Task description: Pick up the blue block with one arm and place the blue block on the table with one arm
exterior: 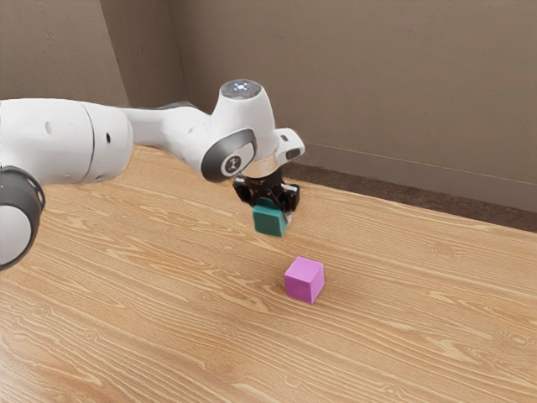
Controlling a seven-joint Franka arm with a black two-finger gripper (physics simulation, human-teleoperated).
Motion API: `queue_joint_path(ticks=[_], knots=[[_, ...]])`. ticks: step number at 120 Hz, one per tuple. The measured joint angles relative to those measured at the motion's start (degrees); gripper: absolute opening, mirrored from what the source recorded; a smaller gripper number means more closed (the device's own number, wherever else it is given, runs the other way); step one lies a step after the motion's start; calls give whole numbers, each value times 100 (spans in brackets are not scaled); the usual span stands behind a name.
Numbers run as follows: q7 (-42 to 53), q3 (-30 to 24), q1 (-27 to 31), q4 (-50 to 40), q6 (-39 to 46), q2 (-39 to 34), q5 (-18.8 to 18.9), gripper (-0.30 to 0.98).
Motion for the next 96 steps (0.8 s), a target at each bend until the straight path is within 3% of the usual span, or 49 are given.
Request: queue_joint_path(ticks=[14,36,63,96], knots=[[164,58,101,57,20,488,-250,33],[385,74,256,65,41,675,-411,33],[654,74,254,66,52,700,-556,54],[886,61,217,67,-10,113,-536,63]])
